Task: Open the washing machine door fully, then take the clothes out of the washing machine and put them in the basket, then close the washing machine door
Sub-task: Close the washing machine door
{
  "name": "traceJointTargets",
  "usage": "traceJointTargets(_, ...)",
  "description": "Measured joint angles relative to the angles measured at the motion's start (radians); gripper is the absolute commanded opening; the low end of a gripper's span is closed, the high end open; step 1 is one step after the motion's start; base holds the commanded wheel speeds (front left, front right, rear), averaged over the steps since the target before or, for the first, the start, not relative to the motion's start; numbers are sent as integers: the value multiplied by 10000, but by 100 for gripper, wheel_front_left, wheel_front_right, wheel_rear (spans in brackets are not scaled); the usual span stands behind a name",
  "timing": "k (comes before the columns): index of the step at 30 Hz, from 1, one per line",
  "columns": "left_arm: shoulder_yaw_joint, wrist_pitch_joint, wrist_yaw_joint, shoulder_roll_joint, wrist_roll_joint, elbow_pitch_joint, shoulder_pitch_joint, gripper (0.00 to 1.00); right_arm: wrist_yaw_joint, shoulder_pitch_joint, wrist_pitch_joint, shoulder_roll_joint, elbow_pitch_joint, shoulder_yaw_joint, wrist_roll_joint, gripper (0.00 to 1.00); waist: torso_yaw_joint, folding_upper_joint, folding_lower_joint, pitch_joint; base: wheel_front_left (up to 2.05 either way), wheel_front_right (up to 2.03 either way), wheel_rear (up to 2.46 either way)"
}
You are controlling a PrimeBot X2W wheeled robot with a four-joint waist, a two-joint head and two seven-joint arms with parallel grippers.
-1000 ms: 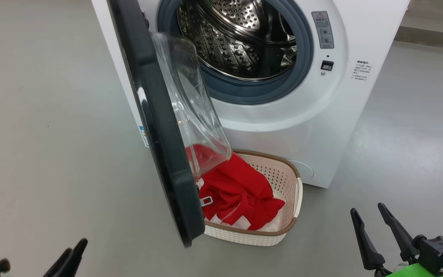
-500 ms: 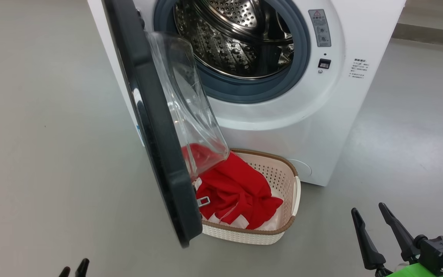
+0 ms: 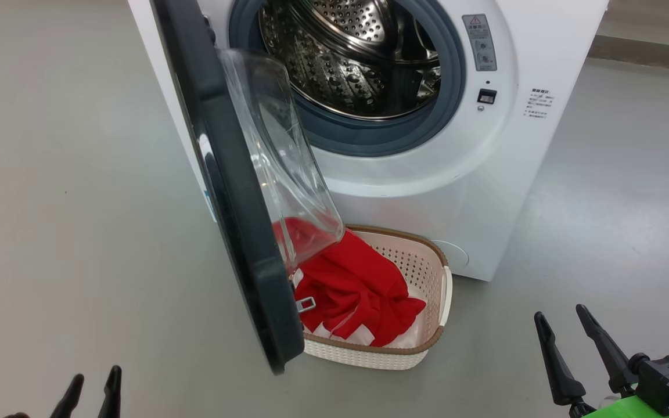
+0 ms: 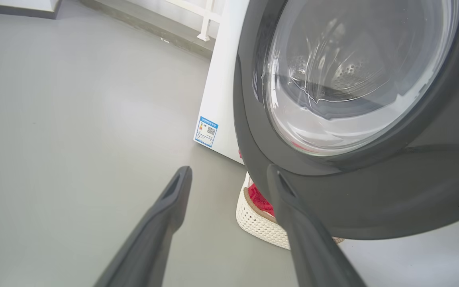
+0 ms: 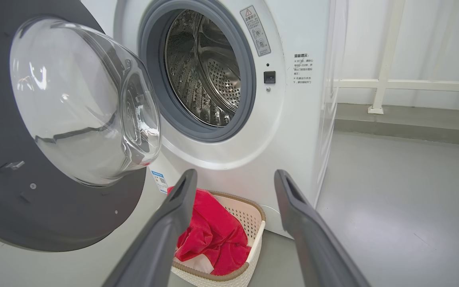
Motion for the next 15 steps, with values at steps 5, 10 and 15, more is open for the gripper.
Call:
traceJointTargets(5, 1168, 0, 2, -861, 2098, -832, 377, 100, 0, 1, 0, 36, -27, -61, 0, 100, -39, 0, 0, -43, 0, 0, 0)
traceJointTargets(10, 1925, 0, 0, -1392, 3522, -1530, 646, 100, 0, 1, 0, 77, -48, -119, 0, 100, -59, 0, 0, -79, 0, 0, 0)
traceJointTargets(15, 2316, 0, -4, -1831, 4941, -2297, 849, 100, 0, 3, 0, 102, -67, -132, 0, 100, -81, 0, 0, -113, 0, 0, 0)
